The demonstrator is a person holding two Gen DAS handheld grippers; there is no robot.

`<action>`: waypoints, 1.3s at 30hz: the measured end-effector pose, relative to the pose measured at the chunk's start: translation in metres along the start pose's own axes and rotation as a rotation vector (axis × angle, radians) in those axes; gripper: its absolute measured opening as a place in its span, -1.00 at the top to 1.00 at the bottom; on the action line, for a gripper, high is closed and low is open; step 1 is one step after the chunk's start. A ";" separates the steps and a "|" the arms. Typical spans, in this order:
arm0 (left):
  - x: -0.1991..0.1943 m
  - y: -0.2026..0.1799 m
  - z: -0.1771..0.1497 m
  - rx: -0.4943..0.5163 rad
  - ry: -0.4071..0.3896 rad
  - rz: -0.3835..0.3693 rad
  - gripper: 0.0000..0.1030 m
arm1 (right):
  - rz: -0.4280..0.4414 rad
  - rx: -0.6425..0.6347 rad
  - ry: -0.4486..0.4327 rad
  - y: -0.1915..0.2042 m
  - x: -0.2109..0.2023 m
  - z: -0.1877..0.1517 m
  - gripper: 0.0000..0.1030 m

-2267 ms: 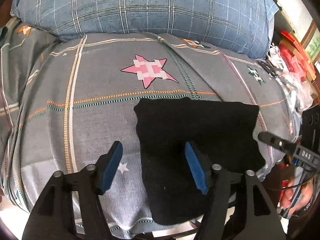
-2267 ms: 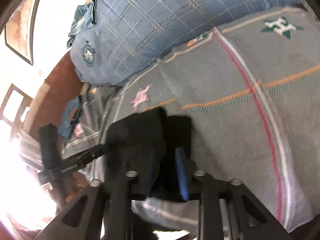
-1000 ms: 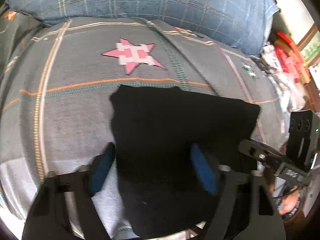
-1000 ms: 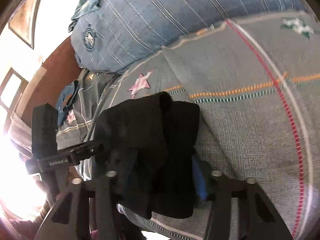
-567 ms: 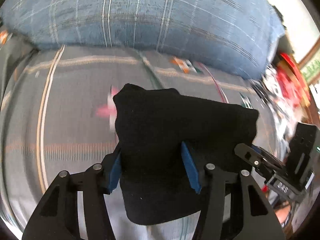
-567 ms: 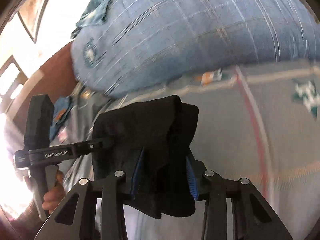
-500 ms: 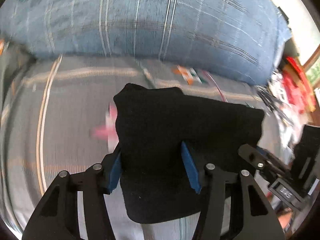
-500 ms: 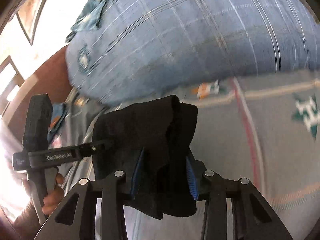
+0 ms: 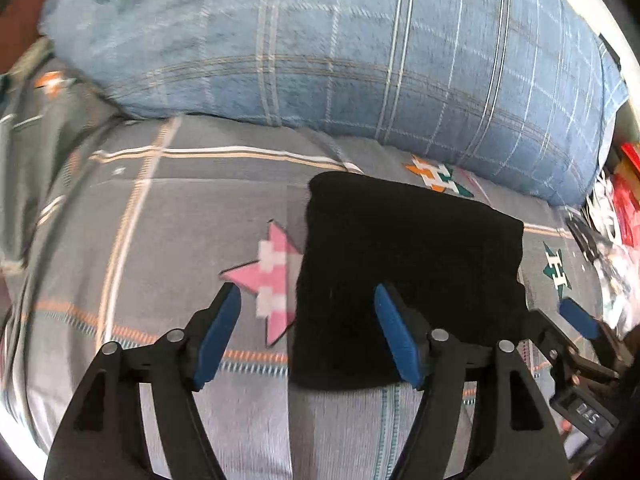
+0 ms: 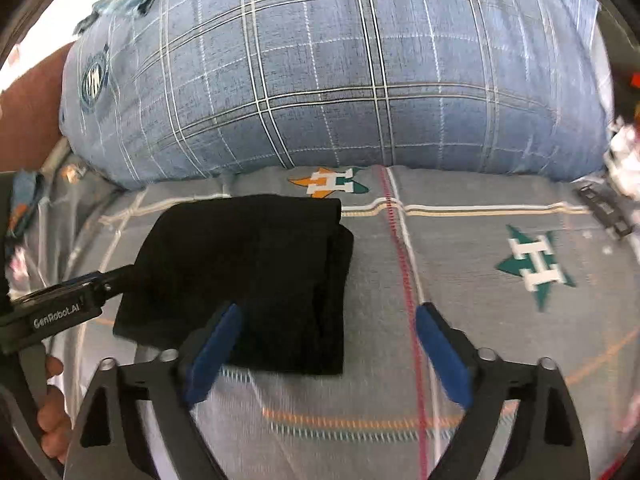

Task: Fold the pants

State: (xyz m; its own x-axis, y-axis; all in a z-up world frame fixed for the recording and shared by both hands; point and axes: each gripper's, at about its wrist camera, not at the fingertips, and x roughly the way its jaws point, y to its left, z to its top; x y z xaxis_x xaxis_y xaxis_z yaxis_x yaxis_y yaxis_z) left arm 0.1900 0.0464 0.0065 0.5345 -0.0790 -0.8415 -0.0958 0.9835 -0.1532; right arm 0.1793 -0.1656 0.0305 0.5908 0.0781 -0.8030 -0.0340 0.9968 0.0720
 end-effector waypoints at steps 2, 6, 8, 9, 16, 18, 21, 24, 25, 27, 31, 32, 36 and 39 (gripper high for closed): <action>-0.008 0.000 -0.012 -0.002 -0.029 0.033 -0.35 | -0.024 -0.005 -0.008 0.003 -0.014 -0.009 -0.98; -0.019 0.001 -0.031 -0.027 -0.091 0.094 -0.44 | -0.128 -0.055 -0.119 0.012 -0.045 -0.030 -0.99; -0.021 0.003 -0.039 -0.045 -0.092 0.100 -0.47 | -0.152 -0.065 -0.150 0.015 -0.053 -0.037 -0.99; -0.021 0.004 -0.044 -0.046 -0.075 0.099 -0.47 | -0.149 -0.065 -0.160 0.015 -0.057 -0.042 -0.99; -0.029 0.007 -0.057 -0.069 -0.076 0.069 -0.56 | -0.099 -0.056 -0.166 0.013 -0.069 -0.051 -0.99; -0.034 0.010 -0.060 -0.095 -0.103 0.063 -0.56 | -0.099 -0.058 -0.178 0.011 -0.073 -0.053 -0.99; -0.046 -0.001 -0.063 -0.052 -0.179 0.177 -0.56 | -0.109 -0.059 -0.200 0.006 -0.080 -0.057 -0.99; -0.055 -0.015 -0.067 0.007 -0.207 0.227 -0.56 | -0.115 -0.054 -0.213 0.001 -0.084 -0.060 -0.99; -0.056 -0.017 -0.068 0.015 -0.205 0.230 -0.56 | -0.116 -0.051 -0.217 -0.001 -0.084 -0.061 -0.99; -0.058 -0.025 -0.070 0.052 -0.213 0.221 -0.56 | -0.114 -0.045 -0.221 -0.004 -0.086 -0.061 -0.99; -0.060 -0.040 -0.077 0.110 -0.234 0.229 -0.56 | -0.118 -0.042 -0.227 -0.008 -0.088 -0.066 -0.99; -0.061 -0.043 -0.078 0.120 -0.226 0.212 -0.56 | -0.117 -0.040 -0.226 -0.010 -0.088 -0.067 -0.99; -0.062 -0.052 -0.082 0.141 -0.207 0.182 -0.56 | -0.116 -0.022 -0.219 -0.017 -0.088 -0.071 -0.99; -0.061 -0.059 -0.085 0.153 -0.202 0.171 -0.56 | -0.119 -0.006 -0.213 -0.024 -0.087 -0.073 -0.99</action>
State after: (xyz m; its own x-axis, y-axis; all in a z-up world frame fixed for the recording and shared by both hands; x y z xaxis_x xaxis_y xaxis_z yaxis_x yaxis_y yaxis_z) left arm 0.0920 -0.0208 0.0232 0.6792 0.1092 -0.7258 -0.0799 0.9940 0.0747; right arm 0.0696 -0.1957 0.0553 0.7474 -0.0443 -0.6629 0.0416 0.9989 -0.0198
